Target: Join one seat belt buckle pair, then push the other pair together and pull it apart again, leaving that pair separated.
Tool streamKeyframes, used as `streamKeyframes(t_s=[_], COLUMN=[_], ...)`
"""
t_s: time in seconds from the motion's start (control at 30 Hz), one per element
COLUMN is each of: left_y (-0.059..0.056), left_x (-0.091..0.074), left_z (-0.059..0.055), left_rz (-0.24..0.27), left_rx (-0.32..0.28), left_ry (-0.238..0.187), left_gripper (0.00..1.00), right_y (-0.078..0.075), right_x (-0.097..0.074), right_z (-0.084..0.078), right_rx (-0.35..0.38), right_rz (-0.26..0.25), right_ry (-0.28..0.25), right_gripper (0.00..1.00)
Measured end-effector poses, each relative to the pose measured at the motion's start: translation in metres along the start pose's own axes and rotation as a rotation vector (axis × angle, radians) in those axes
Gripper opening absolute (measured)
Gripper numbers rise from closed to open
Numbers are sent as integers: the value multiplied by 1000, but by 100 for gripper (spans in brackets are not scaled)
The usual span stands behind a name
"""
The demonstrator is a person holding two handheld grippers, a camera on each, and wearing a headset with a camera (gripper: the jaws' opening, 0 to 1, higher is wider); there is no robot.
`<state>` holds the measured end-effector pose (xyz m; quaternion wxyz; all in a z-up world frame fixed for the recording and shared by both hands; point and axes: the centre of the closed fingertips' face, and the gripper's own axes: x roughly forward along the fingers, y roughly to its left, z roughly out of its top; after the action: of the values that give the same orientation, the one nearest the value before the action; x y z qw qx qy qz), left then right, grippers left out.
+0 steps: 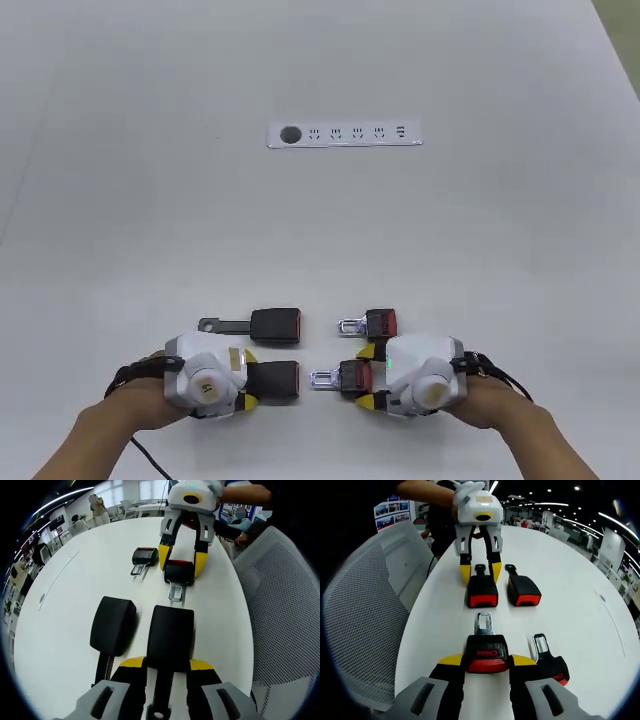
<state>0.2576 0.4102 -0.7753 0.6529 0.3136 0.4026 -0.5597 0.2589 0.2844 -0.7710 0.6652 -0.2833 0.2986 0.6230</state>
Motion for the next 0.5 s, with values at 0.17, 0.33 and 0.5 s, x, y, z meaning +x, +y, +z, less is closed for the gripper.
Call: streamKeyframes(t_s=[0.17,0.33,0.5], left_y=[0,0,0], left_x=[-1,-1,-1], left_z=[1,1,1], left_rz=[0,1,1], left_rx=[-1,-3,-4], left_ry=[0,0,-2], left_gripper=[31,31,31], right_y=[0,0,0], right_x=[5,10,15], right_z=[5,9,14], right_rx=[-4,-10,-17], right_rz=[4,8,15], right_ry=[-4,-6,-11], right_gripper=[31,31,31])
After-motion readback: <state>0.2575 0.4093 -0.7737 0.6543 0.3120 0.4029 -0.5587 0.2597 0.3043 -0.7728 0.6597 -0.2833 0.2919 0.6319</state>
